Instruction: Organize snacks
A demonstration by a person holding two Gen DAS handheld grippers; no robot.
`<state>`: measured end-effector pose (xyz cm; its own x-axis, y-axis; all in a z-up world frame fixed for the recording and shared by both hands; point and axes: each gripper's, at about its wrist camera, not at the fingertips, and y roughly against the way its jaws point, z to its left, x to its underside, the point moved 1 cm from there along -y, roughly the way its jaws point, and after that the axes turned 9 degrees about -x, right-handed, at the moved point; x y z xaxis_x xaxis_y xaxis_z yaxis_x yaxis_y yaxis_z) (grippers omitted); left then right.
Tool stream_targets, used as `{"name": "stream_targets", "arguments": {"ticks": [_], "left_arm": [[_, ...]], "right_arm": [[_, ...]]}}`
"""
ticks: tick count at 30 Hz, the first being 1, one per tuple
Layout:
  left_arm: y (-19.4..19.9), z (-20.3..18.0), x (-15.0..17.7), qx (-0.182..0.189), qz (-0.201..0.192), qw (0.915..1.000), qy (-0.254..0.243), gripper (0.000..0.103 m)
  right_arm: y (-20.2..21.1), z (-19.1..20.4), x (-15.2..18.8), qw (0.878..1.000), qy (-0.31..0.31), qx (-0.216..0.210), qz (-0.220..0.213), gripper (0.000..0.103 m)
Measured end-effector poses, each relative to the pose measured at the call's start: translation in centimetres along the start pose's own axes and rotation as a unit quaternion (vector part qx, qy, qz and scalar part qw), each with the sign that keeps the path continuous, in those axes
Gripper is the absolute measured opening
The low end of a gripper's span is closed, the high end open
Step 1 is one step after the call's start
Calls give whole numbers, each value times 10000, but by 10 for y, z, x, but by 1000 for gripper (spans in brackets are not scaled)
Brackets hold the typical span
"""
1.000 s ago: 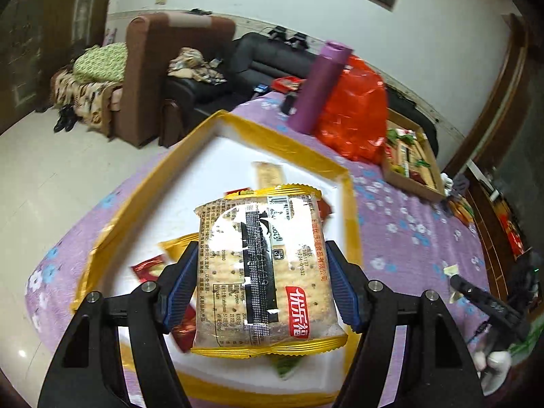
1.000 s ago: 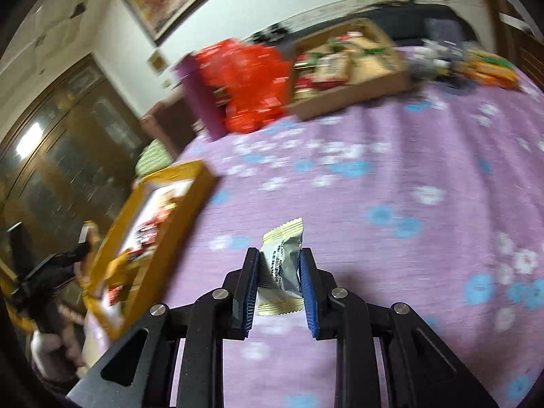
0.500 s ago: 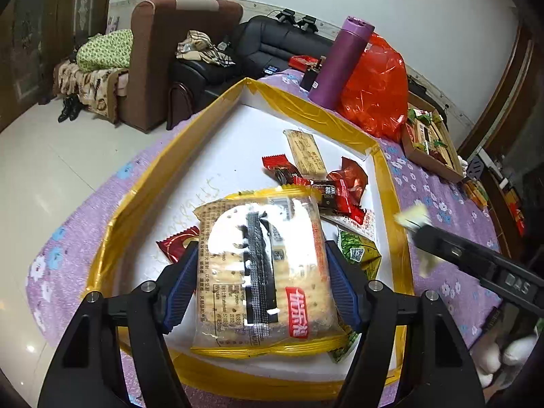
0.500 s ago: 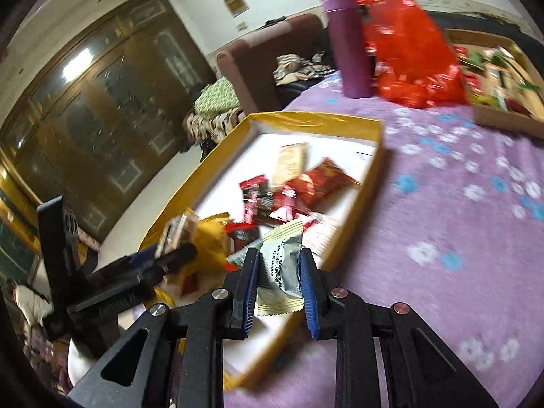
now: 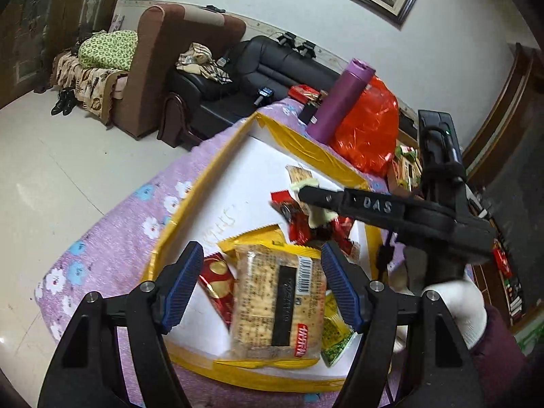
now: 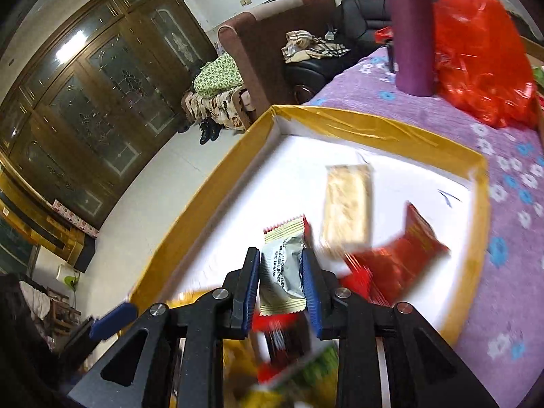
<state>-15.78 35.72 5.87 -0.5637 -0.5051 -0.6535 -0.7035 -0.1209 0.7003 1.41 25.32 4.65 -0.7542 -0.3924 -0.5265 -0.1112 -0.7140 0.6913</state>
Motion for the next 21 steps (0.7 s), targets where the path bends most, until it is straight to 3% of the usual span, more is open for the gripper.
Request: {"name": "stream_targets", "arguments": {"ticks": [4, 10, 14, 21], "left_arm": [[-3, 4, 0, 54, 36, 9999, 100, 72], [0, -8, 3, 151, 54, 9999, 32, 72], [14, -26, 5, 133, -143, 9996, -218, 72], [48, -85, 19, -299, -831, 9917, -939, 74]], "right_arm": [[8, 4, -8, 9995, 84, -111, -284, 37], [45, 3, 6, 9984, 82, -135, -539, 40], [78, -1, 38, 9975, 120, -134, -680, 40], [148, -13, 106, 9930, 324, 203, -1117, 45]]}}
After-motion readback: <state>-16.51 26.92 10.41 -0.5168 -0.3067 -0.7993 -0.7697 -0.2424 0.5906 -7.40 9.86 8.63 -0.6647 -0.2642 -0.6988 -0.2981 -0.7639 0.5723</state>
